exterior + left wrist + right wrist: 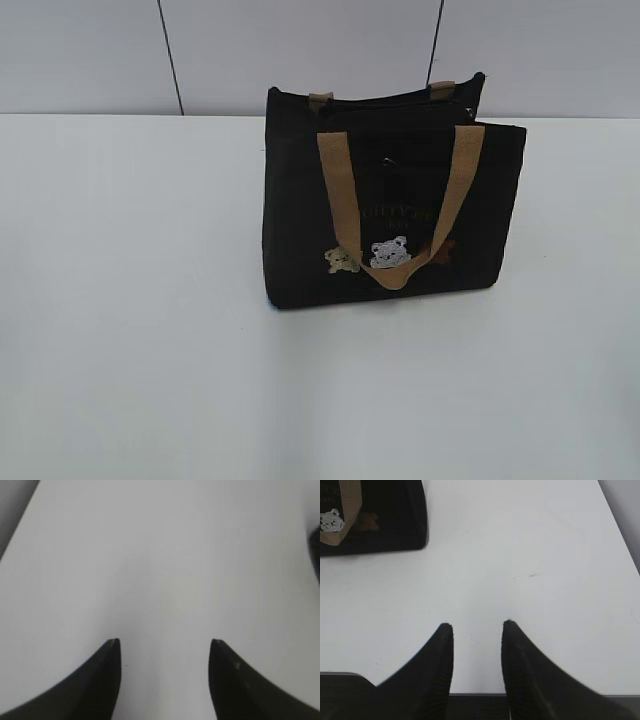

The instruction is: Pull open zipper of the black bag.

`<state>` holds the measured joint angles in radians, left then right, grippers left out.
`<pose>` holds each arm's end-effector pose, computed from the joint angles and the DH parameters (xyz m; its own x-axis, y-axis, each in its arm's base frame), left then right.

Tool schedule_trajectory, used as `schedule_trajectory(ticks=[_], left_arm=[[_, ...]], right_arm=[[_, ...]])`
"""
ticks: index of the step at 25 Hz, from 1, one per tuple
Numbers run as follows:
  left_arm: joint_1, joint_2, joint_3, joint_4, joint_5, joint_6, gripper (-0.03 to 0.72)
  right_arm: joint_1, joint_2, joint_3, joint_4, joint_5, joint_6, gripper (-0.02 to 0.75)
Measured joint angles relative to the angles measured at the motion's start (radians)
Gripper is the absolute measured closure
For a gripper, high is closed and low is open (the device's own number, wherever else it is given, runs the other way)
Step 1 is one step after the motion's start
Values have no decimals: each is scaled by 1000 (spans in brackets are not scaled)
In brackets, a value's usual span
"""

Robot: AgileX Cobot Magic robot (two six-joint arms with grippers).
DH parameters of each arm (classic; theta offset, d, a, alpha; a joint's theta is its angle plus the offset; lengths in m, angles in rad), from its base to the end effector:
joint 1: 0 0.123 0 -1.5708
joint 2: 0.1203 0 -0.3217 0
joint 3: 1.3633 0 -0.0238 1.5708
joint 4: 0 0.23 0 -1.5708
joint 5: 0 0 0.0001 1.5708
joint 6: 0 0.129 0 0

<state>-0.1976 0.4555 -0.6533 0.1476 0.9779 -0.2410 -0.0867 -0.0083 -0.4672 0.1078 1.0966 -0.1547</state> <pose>0.0453 0.0070 0.3043 -0.6309 -0.0331 -0.7752 0.0032 0.9990 -0.0452 -0.0260 0.0147 0.2366 -0.5026 -0.0614 -0.8624 -0.0491 0.9979 -0.0424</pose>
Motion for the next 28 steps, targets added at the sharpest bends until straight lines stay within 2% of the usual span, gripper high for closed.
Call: schedule_trajectory(ticks=[4, 10, 15, 28], left_arm=[[3, -226, 78, -99, 0, 103, 266], [63, -451, 82, -108, 21, 125, 266], [135, -462, 103, -132, 82, 149, 266], [148, -462, 113, -140, 83, 195, 266]], right_arm=[[0, 0, 1, 0, 0, 0, 488], [0, 0, 1, 0, 0, 0, 488], [0, 0, 2, -1, 0, 0, 488], [0, 0, 2, -1, 0, 0, 489]])
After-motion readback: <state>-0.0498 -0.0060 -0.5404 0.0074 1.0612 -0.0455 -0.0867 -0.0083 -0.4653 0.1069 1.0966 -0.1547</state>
